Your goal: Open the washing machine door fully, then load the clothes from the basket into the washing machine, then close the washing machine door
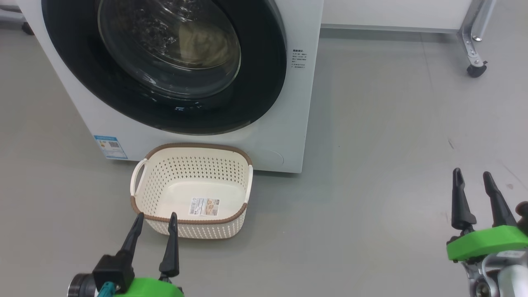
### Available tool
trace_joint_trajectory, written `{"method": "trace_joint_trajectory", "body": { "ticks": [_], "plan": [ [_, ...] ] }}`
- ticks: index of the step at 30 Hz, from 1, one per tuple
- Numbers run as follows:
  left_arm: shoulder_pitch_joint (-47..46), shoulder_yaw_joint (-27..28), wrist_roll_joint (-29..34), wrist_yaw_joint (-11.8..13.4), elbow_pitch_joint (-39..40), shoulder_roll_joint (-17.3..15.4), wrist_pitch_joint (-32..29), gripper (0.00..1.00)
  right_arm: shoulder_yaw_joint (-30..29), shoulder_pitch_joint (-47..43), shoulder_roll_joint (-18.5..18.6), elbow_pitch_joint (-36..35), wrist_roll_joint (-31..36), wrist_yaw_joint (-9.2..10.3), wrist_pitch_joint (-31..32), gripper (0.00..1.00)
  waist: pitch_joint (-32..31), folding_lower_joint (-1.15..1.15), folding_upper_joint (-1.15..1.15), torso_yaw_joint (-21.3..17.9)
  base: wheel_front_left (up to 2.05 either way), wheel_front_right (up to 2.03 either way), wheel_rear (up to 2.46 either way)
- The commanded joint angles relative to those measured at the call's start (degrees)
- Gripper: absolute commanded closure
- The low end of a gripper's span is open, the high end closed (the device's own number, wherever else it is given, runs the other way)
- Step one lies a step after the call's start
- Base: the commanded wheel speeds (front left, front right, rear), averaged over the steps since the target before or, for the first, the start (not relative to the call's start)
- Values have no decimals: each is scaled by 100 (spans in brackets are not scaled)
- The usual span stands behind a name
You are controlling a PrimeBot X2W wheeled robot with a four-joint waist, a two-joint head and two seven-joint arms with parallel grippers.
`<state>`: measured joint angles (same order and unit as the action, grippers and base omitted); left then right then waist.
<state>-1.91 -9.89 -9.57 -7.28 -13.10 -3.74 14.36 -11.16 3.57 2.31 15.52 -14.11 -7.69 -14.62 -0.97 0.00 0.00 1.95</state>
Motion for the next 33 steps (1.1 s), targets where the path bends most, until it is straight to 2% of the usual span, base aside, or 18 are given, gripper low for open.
{"method": "trace_joint_trajectory", "body": {
  "ticks": [1,12,33],
  "plan": [
    [-137,209,63,-17,163,4,63,0,115,124,57,-167,2,20,-38,0,0,0,0,0,0,0,0],
    [-171,140,-127,-20,-237,43,63,0,125,99,57,-157,38,20,-38,0,-8,0,0,20,0,0,0],
    [-207,-98,-363,-20,-318,-36,63,0,121,89,57,-168,77,20,-38,0,-59,0,0,46,0,0,0]
  ]
}}
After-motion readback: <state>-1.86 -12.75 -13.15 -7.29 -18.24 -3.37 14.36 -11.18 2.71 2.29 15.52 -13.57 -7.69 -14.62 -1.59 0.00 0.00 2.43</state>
